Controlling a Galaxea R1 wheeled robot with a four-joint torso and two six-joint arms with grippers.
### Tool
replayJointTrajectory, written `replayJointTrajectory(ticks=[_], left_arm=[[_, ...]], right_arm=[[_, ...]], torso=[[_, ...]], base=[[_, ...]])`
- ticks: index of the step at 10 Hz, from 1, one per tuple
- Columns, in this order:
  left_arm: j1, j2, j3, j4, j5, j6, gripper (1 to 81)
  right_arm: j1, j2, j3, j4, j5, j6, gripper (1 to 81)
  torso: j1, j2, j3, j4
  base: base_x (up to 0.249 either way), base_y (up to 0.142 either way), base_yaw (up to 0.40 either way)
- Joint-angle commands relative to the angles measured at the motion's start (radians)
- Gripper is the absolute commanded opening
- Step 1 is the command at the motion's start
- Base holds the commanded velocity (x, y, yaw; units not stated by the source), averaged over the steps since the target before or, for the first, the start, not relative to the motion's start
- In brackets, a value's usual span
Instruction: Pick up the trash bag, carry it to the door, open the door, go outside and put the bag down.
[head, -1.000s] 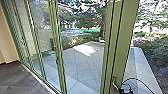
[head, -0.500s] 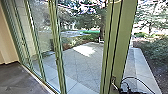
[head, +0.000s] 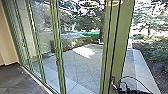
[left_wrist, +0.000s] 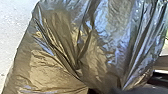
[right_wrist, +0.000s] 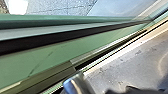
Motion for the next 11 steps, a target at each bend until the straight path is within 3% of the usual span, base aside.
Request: replayJointTrajectory(ticks=[1,2,6,8,11], left_arm=[[-0.045,-0.005,0.003,-0.004,0.061,0.003,1.0],[-0.043,-0.005,0.003,-0.004,0.059,0.003,1.0],[-0.037,-0.008,0.003,-0.005,0.059,0.003,1.0],[-0.034,-0.011,0.003,-0.015,0.059,0.005,1.0],[-0.028,-0.011,0.003,-0.016,0.059,0.005,1.0]], right_arm=[[0.011,0.068,-0.019,-0.029,-0.280,0.031,81.1],[0.017,0.063,-0.018,-0.026,-0.280,0.031,81.1],[0.037,0.053,-0.013,-0.026,-0.267,0.033,81.1],[0.056,0.048,-0.013,-0.024,-0.263,0.036,81.1],[0.120,0.031,-0.013,-0.017,-0.264,0.040,81.1]], torso=[[0.000,0.000,0.000,0.000],[0.000,0.000,0.000,0.000],[0.000,-0.002,-0.137,0.000],[0.000,-0.002,-0.105,-0.002],[0.000,-0.002,-0.131,-0.002]], base=[[0.000,0.000,0.000],[0.000,0.000,0.000],[0.000,0.000,0.000],[0.000,0.000,0.000],[0.000,0.000,0.000]])
